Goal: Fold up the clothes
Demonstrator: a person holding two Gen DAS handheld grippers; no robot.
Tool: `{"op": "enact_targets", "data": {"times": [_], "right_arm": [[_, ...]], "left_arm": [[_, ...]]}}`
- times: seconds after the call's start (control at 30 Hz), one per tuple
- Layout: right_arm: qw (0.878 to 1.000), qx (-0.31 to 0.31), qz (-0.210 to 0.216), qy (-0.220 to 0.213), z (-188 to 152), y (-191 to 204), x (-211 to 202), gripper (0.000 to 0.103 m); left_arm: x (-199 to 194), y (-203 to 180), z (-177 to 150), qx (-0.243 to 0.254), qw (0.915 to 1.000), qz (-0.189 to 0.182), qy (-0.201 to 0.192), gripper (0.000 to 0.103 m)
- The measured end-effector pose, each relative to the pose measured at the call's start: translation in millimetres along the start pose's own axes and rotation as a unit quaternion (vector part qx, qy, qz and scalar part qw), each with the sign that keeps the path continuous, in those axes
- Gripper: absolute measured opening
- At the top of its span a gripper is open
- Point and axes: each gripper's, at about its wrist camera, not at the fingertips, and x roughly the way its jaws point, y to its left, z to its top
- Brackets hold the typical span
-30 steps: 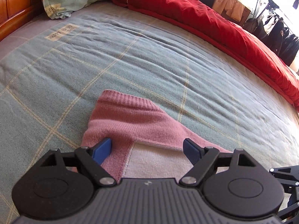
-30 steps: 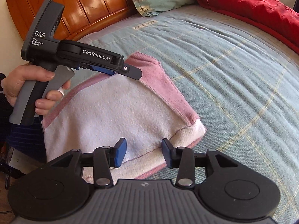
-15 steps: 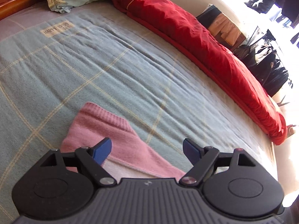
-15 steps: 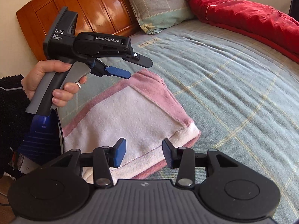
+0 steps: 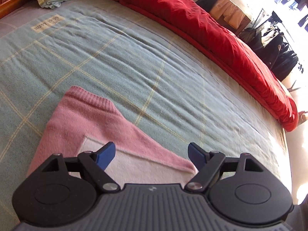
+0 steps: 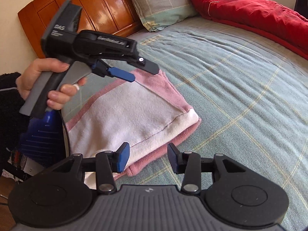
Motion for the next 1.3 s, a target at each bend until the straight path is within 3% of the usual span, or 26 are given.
{"op": "enact_targets", "data": {"times": [0.23,0.43,0.5,0.57,0.77,0.93,1.2,1.3], "right_arm": [[1.0,0.018,-0.012,0.009,-21.2,-9.8,-13.3,0.048],[1.0,0.016,-0.016,0.006,-34.2,-3.3,-28.1,0.048],[1.0,0.017,-0.017,0.003,-36.3,-2.2,-33.5,0.048],[1.0,0.018,-0.02,0.002,-36.7,-2.5,-36.7,0.048],[0.999,0.026,-0.025,-0.001,-37.8,-7.8,-41.6,0.049],[0.999,0.034,-0.019,0.003,-39.5,-6.9,-36.0,0.049],[0.999,0.032,-0.023,0.008,-40.4,-5.3,-34.8,0.049],[0.999,0.035,-0.021,0.007,-40.0,-3.4,-35.6,0.049]], "left_arm": [[-28.8,-22.9,-76.0,-0.016,0.997,-0.031,0.07,0.081],[-8.3,-25.7,-98.6,-0.058,0.9908,-0.049,0.112,0.081],[-0.9,-35.3,-102.7,-0.045,0.99,-0.049,0.125,0.081],[-1.9,-41.3,-102.2,-0.033,0.9909,-0.035,0.125,0.081],[-28.5,-33.2,-94.3,-0.038,0.9943,-0.046,0.089,0.082],[-7.7,-27.3,-101.2,-0.068,0.9889,-0.057,0.119,0.081],[-33.5,-31.9,-97.4,-0.049,0.992,-0.07,0.092,0.082],[-26.4,-27.9,-100.8,-0.053,0.992,-0.057,0.099,0.082]]}}
